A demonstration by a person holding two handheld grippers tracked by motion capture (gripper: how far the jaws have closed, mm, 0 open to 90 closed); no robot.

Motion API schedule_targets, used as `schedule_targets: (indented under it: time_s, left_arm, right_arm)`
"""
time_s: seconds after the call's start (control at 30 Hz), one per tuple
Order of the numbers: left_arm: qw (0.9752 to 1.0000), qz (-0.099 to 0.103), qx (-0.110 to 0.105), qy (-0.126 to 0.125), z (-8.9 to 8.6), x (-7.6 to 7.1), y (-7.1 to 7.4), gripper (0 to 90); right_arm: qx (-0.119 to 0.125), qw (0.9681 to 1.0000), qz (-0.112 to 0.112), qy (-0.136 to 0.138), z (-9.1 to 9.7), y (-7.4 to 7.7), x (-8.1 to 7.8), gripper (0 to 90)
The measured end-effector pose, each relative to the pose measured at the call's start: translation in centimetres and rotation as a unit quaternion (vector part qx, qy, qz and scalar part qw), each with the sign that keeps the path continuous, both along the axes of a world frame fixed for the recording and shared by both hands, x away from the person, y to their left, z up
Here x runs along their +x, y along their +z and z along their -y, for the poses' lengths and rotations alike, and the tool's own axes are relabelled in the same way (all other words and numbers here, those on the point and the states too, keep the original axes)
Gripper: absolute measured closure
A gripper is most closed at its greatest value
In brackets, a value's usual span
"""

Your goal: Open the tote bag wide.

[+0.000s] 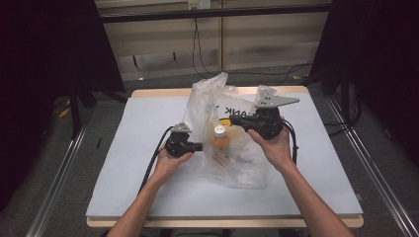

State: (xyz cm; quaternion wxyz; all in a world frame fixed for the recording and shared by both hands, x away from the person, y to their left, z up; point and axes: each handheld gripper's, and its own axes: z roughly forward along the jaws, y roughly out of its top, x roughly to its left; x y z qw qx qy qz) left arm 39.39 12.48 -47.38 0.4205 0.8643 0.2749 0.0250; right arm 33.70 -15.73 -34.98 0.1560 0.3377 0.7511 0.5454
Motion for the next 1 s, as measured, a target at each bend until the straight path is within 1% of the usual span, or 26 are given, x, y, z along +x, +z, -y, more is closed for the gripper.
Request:
schedule_targets:
  time_s: [0.03,0.07,0.1,0.17,0.2,0.23,0.27,0.33,0.37,0.4,0.43,0.47,0.5,0.53,0.57,0.6,0.63,0.67,0.7,0.77,0.8,0.83,0.87,0.9,0.97,1.0]
  left_arm:
    - [0.9999,-0.003,0.008,-0.007,0.2,-0.1,-0.3,90.0]
    - [0.9998,-0.002,0.018,-0.011,0.4,-0.3,-0.6,90.0]
    - [0.9995,-0.006,0.025,-0.015,0.5,-0.4,-0.9,90.0]
    - [0.9996,-0.010,0.019,-0.018,0.4,-0.6,-1.1,90.0]
    - [0.9994,-0.013,0.027,-0.019,0.1,-0.6,-1.0,90.0]
    - [0.9992,-0.017,0.030,-0.019,0.0,-0.7,-0.9,90.0]
    - [0.9994,-0.016,0.023,-0.019,-0.2,-0.8,-1.0,90.0]
    - [0.9991,-0.018,0.028,-0.027,-0.6,-1.2,-0.9,90.0]
    - [0.9991,-0.018,0.024,-0.031,-0.8,-1.4,-1.0,90.0]
    - [0.9989,-0.016,0.031,-0.031,-1.1,-1.5,-0.9,90.0]
    - [0.9986,-0.017,0.037,-0.035,-1.5,-1.7,-0.8,90.0]
    - [0.9988,-0.017,0.031,-0.034,-1.7,-1.9,-0.9,90.0]
    - [0.9988,-0.013,0.033,-0.035,-1.9,-2.1,-0.8,90.0]
    - [0.9987,-0.014,0.031,-0.036,-2.0,-2.3,-0.8,90.0]
    - [0.9989,-0.013,0.029,-0.035,-2.2,-2.4,-0.8,90.0]
    - [0.9987,-0.014,0.036,-0.034,-2.3,-2.6,-0.7,90.0]
    - [0.9987,-0.013,0.034,-0.035,-2.5,-2.6,-0.8,90.0]
    - [0.9990,-0.014,0.030,-0.031,-2.7,-2.5,-0.8,90.0]
    - [0.9992,-0.016,0.022,-0.028,-2.8,-2.4,-0.8,90.0]
    - [0.9996,-0.015,-0.002,-0.023,-2.9,-2.3,-0.4,90.0]
    - [0.9997,-0.012,-0.013,-0.017,-2.9,-2.3,0.2,90.0]
    - [0.9993,-0.002,-0.034,-0.016,-3.0,-2.3,1.0,90.0]
    - [0.9991,0.006,-0.040,-0.014,-2.9,-2.3,1.7,90.0]
    - [0.9985,0.016,-0.051,-0.015,-2.8,-2.4,2.5,90.0]
    - [0.9970,0.038,-0.064,-0.019,-2.5,-2.7,4.2,90.0]
    - [0.9959,0.045,-0.074,-0.025,-2.4,-2.8,4.9,90.0]
  right_arm:
    - [0.002,1.0000,-0.004,-0.006,0.0,-0.2,0.4,90.0]
    - [-0.001,0.9998,-0.015,-0.014,0.0,-0.9,1.0,90.0]
    - [-0.001,0.9998,-0.015,-0.014,0.0,-0.9,1.0,90.0]
    - [-0.009,0.9993,-0.029,-0.020,0.1,-1.7,1.4,90.0]
    - [-0.010,0.9992,-0.035,-0.019,0.1,-2.1,1.4,90.0]
    - [-0.014,0.9991,-0.037,-0.017,0.2,-2.7,1.2,90.0]
    - [-0.015,0.9989,-0.042,-0.014,0.2,-3.0,1.0,90.0]
    - [-0.021,0.9983,-0.054,-0.009,0.4,-4.1,0.3,90.0]
    - [-0.025,0.9978,-0.062,-0.006,0.4,-4.7,0.0,90.0]
    - [-0.031,0.9974,-0.066,-0.002,0.4,-5.3,-0.1,90.0]
    - [-0.031,0.9969,-0.073,0.000,0.4,-5.9,-0.3,90.0]
    - [-0.032,0.9963,-0.079,0.000,0.4,-6.4,-0.5,90.0]
    - [-0.031,0.9961,-0.083,0.002,0.3,-6.9,-0.5,90.0]
    - [-0.030,0.9958,-0.086,0.009,0.2,-7.4,-0.5,90.0]
    - [-0.034,0.9956,-0.087,0.010,0.0,-7.7,-0.5,90.0]
    - [-0.033,0.9953,-0.091,0.012,-0.1,-8.1,-0.6,90.0]
    - [-0.034,0.9947,-0.096,0.015,-0.1,-8.5,-0.7,90.0]
    - [-0.039,0.9942,-0.098,0.019,-0.1,-8.8,-0.8,90.0]
    - [-0.041,0.9936,-0.103,0.018,-0.1,-9.1,-0.9,90.0]
    - [-0.044,0.9927,-0.110,0.020,0.0,-9.7,-1.2,90.0]
    - [-0.043,0.9925,-0.113,0.020,0.0,-10.0,-1.3,90.0]
    - [-0.043,0.9919,-0.117,0.024,0.0,-10.4,-1.5,90.0]
    - [-0.043,0.9910,-0.123,0.029,-0.2,-10.9,-1.8,90.0]
    - [-0.044,0.9907,-0.124,0.033,-0.3,-11.3,-2.0,90.0]
    - [-0.051,0.9895,-0.129,0.043,-0.6,-12.0,-2.5,90.0]
    - [-0.049,0.9894,-0.129,0.045,-0.7,-12.1,-2.8,90.0]
